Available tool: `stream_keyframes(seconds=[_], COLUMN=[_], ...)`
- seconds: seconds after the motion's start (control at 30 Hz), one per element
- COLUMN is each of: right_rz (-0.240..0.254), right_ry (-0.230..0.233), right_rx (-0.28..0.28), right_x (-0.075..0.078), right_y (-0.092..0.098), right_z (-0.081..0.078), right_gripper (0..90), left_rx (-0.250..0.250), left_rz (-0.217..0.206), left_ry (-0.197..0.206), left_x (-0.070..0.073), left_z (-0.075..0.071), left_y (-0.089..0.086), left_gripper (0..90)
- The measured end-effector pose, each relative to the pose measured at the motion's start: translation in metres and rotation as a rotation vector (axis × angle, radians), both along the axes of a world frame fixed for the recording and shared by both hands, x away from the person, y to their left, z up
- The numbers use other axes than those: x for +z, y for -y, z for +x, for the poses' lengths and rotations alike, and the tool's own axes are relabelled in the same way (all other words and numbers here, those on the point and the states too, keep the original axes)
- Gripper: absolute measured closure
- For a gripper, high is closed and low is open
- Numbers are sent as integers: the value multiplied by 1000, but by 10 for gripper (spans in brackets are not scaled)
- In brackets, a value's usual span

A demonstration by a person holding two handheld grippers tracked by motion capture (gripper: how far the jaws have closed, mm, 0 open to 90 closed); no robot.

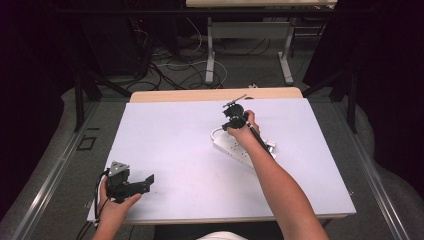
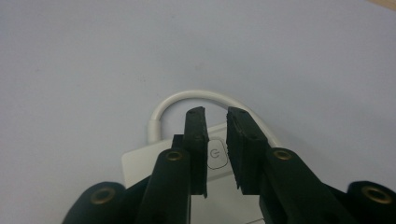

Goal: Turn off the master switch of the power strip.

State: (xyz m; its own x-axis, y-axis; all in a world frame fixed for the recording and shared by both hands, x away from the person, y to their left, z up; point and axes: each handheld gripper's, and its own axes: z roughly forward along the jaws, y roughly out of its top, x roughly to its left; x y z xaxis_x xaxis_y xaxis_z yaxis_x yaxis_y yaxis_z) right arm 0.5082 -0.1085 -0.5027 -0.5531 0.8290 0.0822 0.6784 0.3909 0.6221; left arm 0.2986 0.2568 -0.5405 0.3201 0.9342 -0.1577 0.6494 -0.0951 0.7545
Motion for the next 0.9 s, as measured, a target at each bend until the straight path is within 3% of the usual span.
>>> stream_keyframes(seconds=[0.3, 0.33, 0.43, 0.53, 0.57, 0.6, 0.63, 0.77, 0.83, 0.9], right_rz=[11, 6, 25, 13, 22, 1, 16, 36, 60, 47], right_ry=[-12, 10, 14, -9, 19, 17, 32, 41, 41, 48], right_rx=[-9, 12, 23, 43, 60, 62, 63, 57, 52, 39], right_x=[6, 7, 7, 9, 7, 9, 9, 11, 10, 12], right_y=[-5, -6, -8, -12, -13, -14, -15, -17, -18, -18], right_z=[-3, -3, -4, -6, -6, -7, -8, -11, -11, -12], right_gripper=[607, 595, 578, 544, 535, 524, 510, 370, 351, 291], left_rx=[-1, -1, -1, -2, -2, -2, -2, -6, -7, -7], left_rz=[-1, -2, -1, -2, -1, -1, -2, 2, 2, 2], left_ry=[3, 3, 4, 5, 5, 5, 5, 1, 1, 2], left_x=[0, 0, 0, 0, 1, 1, 1, 1, 1, 2], left_z=[0, 0, 0, 0, 0, 0, 0, 0, 0, 0], left_y=[0, 0, 0, 0, 0, 0, 0, 0, 0, 0], left_gripper=[25, 25, 28, 29, 28, 29, 29, 29, 28, 29])
